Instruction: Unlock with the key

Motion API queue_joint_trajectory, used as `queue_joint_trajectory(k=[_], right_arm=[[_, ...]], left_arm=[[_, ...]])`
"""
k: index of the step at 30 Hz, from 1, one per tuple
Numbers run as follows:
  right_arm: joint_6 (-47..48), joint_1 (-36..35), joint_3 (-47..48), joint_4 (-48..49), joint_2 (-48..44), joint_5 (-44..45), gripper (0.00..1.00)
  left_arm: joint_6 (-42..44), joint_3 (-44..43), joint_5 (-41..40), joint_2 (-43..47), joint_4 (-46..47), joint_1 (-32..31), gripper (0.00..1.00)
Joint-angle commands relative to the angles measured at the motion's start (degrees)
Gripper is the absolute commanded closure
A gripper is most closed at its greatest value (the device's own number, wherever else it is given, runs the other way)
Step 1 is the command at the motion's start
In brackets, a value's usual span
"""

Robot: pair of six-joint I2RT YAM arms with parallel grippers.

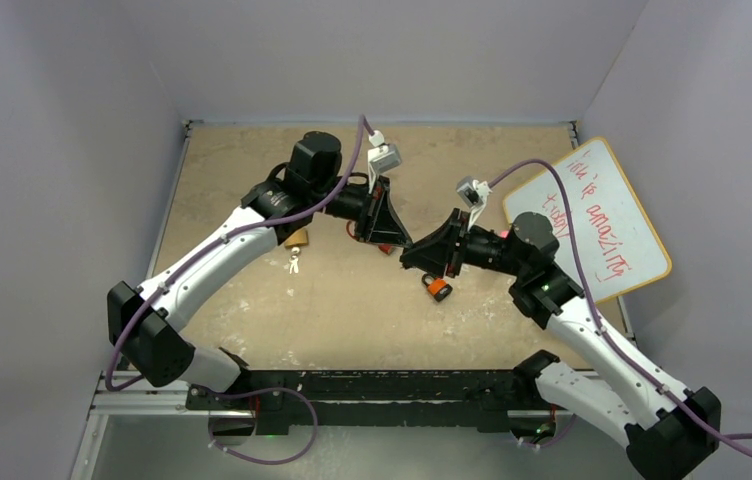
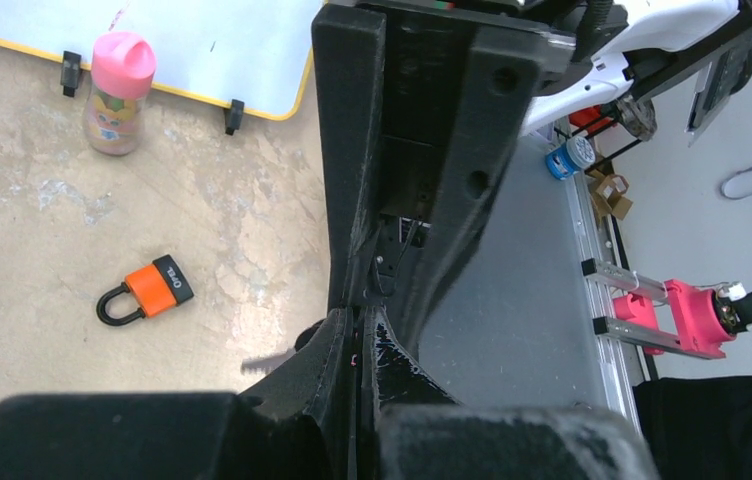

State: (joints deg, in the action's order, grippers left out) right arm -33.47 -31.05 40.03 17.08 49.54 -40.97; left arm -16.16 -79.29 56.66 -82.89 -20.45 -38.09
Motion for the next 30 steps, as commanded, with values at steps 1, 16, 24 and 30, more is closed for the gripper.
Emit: queue_joint_trajectory(k=[1,16,24,30], right_arm=[[-0.83,-0.22,0.6,3.24,0.04,-2.88,0.77],[-3.42,-0.16,-0.33,2.78,-0.76,-0.44,0.72],[-5.69,-0.19,-2.37,6.7,-0.16,-1.0,1.0],[-1.98,-0.22,-1.83,-0.72,-1.04,6.17,1.0]], left_arm=[[1.88,-2.54,1.61,2.47,2.37,-0.23,1.0],[3.07,-2.84,0.04,3.9,1.25,0.24,1.0],[2.61,-1.82,-0.37,4.14,1.37,0.51,1.0],[0.72,-3.48,-8.06,3.78,-1.46,1.78,0.65]])
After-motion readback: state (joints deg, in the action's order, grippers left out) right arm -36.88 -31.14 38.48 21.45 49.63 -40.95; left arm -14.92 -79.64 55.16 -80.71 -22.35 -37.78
